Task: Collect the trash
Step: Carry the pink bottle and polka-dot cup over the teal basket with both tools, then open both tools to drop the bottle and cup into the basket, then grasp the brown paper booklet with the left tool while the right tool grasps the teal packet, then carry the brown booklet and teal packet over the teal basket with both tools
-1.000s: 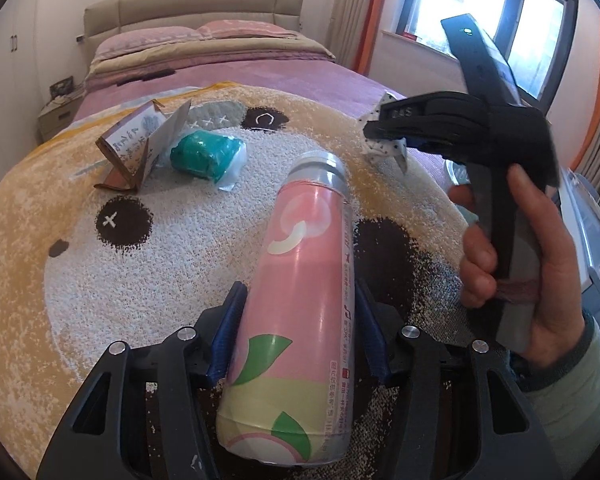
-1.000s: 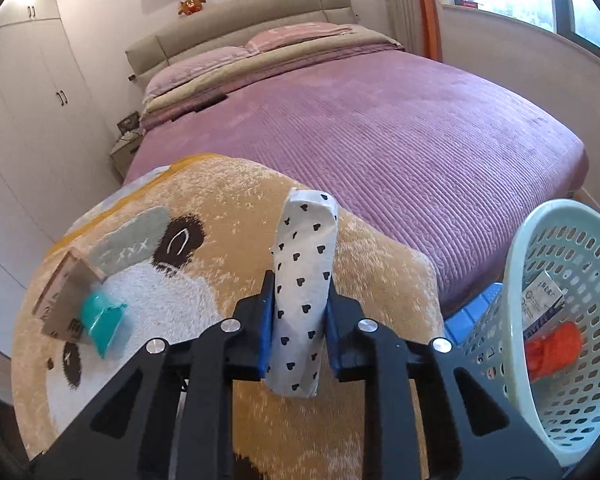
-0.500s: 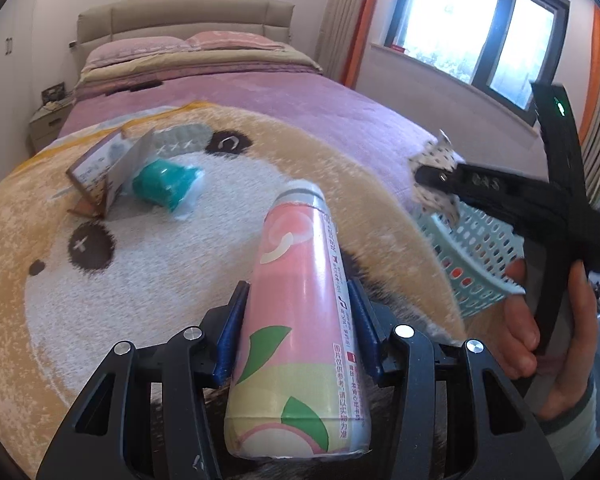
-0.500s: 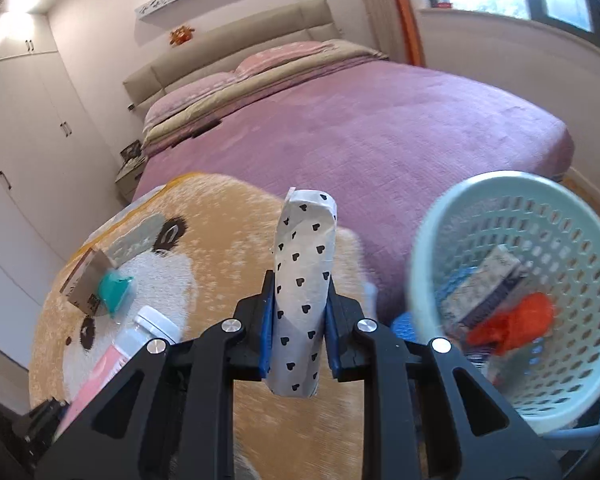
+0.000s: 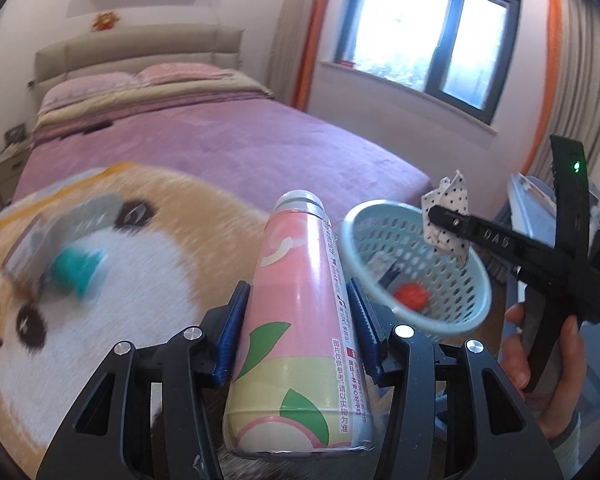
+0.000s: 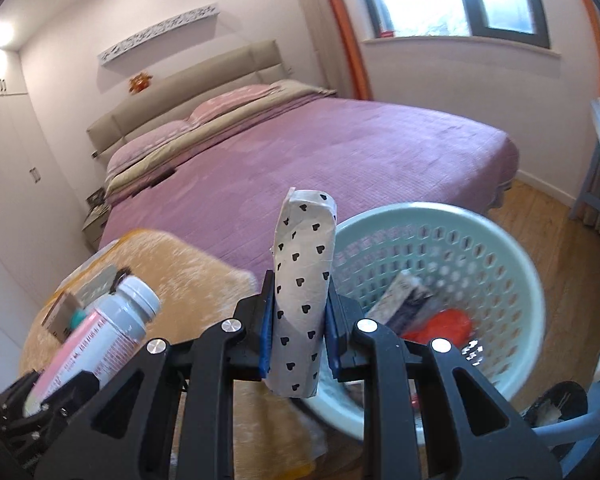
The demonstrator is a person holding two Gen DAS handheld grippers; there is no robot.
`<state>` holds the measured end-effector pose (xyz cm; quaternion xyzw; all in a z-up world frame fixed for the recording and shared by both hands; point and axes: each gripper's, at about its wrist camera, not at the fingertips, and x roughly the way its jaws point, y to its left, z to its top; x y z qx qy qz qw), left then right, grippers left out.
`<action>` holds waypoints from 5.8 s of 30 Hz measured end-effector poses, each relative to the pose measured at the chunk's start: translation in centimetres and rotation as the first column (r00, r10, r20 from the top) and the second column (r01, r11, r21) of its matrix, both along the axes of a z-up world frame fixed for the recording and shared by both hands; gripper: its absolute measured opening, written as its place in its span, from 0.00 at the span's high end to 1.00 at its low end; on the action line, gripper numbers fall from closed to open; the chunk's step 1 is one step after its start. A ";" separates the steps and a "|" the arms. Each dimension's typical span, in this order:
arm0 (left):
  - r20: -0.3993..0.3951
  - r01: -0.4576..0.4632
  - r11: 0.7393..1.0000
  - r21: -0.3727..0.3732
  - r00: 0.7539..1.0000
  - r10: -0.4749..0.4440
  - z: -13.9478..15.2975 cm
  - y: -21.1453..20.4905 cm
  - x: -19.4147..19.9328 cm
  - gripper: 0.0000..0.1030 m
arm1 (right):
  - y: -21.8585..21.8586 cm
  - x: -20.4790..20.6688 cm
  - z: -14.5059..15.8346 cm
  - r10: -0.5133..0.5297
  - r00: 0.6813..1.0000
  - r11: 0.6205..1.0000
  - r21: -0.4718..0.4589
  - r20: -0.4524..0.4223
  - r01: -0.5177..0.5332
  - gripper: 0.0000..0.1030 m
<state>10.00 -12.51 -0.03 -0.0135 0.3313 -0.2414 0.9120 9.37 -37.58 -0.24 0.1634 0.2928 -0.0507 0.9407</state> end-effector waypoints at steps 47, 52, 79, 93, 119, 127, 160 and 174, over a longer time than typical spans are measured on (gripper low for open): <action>0.073 0.032 0.995 -0.099 0.997 -0.025 3.3 -2.0 1.1 0.30 | -1.9 0.7 -3.2 -0.065 0.992 0.992 0.102 -0.104 0.076 0.41; 0.091 -0.088 0.986 -0.142 0.991 0.101 4.4 3.6 0.6 0.30 | 2.2 1.3 -2.4 0.019 0.995 0.997 0.078 -0.096 -0.012 0.41; 0.105 -0.437 0.898 -0.050 0.892 0.439 -0.7 21.4 2.9 0.15 | 25.3 8.0 2.1 0.411 0.909 0.877 -0.242 -0.070 -0.415 0.33; -0.077 -0.356 0.916 -0.187 0.935 0.347 -2.7 23.1 4.1 0.13 | 29.0 12.1 -1.7 0.512 0.850 0.843 -0.120 -0.124 -0.525 0.42; -0.061 -0.389 0.918 -0.073 0.921 0.385 -3.5 22.1 5.3 0.94 | 28.0 13.5 -4.0 0.628 0.770 0.779 0.101 -0.114 -0.619 0.49; -0.075 -0.446 0.887 -0.118 0.895 0.440 -3.3 24.0 5.1 0.94 | 32.2 12.5 -4.0 0.689 0.700 0.704 -0.055 -0.186 -0.708 0.35; 0.131 -0.178 0.979 -0.098 0.973 0.190 3.2 10.6 1.3 0.94 | 9.9 3.4 3.0 0.267 0.961 0.963 -0.069 0.069 -0.262 0.59; 0.127 0.097 0.992 -0.074 0.988 -0.088 3.1 -4.3 2.9 0.94 | -4.5 1.2 0.0 -0.024 1.000 1.000 -0.002 0.003 0.024 0.59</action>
